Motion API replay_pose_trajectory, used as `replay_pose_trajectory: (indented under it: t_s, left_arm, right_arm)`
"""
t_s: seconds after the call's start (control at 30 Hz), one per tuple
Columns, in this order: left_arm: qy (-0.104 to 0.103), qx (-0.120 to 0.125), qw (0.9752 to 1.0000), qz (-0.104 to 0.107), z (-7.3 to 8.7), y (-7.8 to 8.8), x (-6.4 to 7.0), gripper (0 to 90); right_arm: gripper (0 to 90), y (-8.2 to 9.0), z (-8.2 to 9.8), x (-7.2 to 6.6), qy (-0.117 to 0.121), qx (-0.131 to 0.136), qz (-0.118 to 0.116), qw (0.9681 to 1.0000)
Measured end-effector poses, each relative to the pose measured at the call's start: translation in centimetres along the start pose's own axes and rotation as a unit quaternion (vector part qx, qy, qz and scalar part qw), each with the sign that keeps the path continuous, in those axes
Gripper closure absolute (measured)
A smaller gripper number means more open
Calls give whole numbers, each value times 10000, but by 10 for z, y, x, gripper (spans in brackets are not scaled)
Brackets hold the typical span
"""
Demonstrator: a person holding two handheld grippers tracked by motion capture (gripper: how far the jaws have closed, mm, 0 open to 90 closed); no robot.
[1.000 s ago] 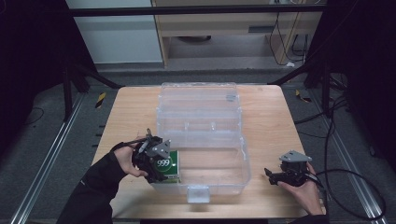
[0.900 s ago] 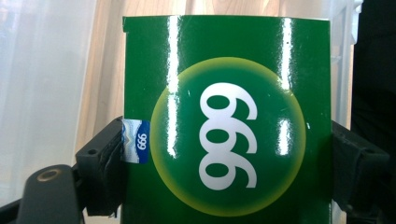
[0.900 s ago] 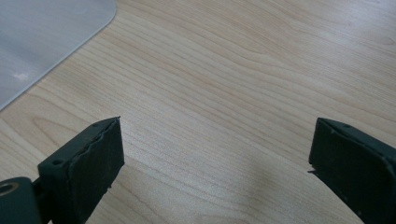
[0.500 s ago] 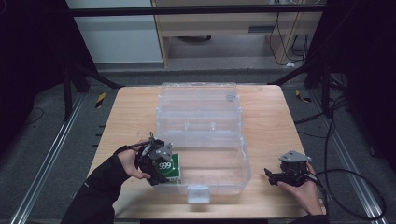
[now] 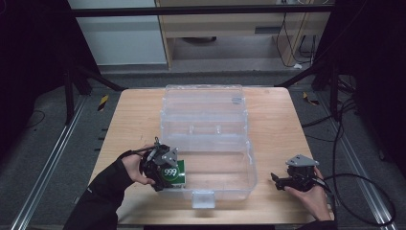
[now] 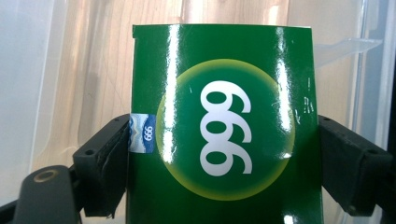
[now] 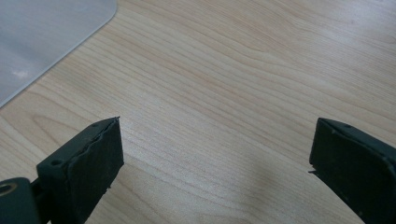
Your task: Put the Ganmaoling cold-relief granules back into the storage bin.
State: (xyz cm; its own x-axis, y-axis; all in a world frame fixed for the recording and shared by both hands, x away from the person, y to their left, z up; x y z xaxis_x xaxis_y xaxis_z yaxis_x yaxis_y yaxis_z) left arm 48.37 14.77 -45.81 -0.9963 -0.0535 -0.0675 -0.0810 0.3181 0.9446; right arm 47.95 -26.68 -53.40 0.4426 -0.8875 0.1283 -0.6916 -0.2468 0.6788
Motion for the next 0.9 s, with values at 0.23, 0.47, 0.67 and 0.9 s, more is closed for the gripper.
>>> replay_pose_trajectory:
  t_s: [0.23, 0.47, 0.67, 0.9]
  left_arm:
    - [129, 173, 9997, -69, -1, 7, -1, 130]
    - [117, 300, 9990, -310, -3, 26, -1, 138]
    - [357, 639, 9955, -610, 6, 47, -2, 169]
    - [937, 979, 9859, -981, 33, 71, -3, 211]
  right_arm:
    - [32, 0, 0, 0, 0, -3, -8, 10000]
    - [32, 0, 0, 0, -11, -3, 7, 10000]
    - [37, 2, 0, 2, -52, 24, 32, 10000]
    - [45, 3, 1, 2, -123, 26, 56, 9999]
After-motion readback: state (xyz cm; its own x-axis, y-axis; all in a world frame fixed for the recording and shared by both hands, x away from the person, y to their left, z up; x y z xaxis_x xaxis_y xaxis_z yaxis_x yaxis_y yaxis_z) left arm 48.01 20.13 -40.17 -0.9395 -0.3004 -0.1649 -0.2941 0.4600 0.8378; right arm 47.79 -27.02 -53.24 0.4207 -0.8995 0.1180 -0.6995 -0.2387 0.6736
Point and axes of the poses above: each handheld gripper's, and its own axes: y roughly backward along the jaws, z roughly out of its underside, x roughly to its right, the point moved 6 cm from there along -y, roughly forward along the jaws
